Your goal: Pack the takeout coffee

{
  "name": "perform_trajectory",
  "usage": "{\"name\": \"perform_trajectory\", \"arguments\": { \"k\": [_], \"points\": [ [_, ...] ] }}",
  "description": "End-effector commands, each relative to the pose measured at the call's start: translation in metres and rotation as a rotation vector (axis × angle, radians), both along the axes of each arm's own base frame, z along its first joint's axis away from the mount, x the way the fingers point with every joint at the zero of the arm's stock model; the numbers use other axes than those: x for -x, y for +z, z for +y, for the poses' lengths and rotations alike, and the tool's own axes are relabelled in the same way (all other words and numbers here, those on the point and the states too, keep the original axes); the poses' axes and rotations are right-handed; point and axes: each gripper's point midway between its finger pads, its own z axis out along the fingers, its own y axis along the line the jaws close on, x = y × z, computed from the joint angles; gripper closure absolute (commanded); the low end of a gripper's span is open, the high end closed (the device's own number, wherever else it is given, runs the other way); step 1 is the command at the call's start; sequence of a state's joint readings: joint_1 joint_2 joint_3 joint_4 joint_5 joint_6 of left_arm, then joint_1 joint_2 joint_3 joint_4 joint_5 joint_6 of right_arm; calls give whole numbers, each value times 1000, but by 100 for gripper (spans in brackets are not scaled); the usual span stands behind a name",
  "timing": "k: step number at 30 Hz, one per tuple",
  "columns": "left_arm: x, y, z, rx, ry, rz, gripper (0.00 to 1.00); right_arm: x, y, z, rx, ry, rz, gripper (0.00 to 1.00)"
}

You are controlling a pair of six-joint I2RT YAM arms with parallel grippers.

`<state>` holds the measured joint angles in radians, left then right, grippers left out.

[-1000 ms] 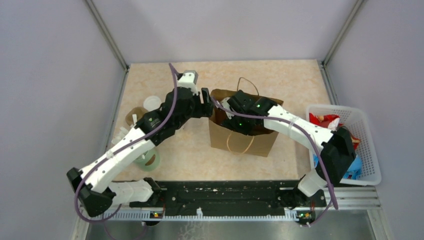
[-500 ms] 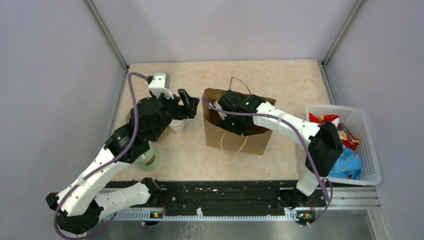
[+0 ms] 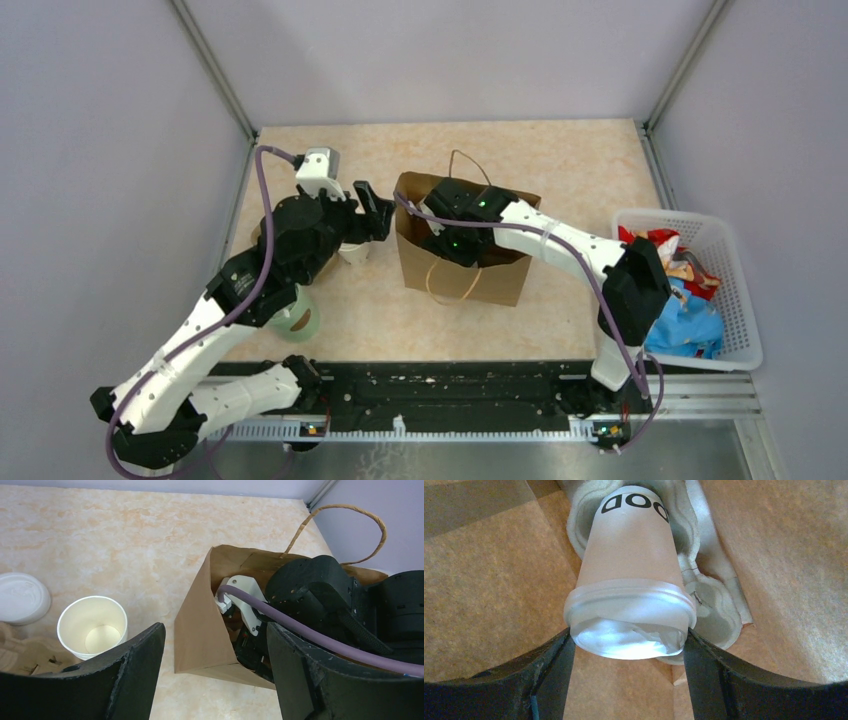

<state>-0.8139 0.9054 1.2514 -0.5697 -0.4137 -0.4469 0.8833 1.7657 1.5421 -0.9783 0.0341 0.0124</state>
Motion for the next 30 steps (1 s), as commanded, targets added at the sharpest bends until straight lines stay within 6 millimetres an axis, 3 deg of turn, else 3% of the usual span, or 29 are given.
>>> {"name": "perform_trajectory", "arguments": {
  "k": [1, 14, 21, 30],
  "points": [
    [6, 25, 10, 61, 21, -40, 20, 11, -23, 2, 43, 3, 79, 43],
    [7, 20, 3, 75, -7, -29, 20, 8, 37, 10, -94, -55, 1, 2],
    [7, 18, -4, 83, -26, -17, 20, 9, 56, 11, -133, -75, -14, 1],
    [8, 18, -6, 106, -30, -5, 20, 13, 97, 5, -215, -97, -69, 1]
  ]
}}
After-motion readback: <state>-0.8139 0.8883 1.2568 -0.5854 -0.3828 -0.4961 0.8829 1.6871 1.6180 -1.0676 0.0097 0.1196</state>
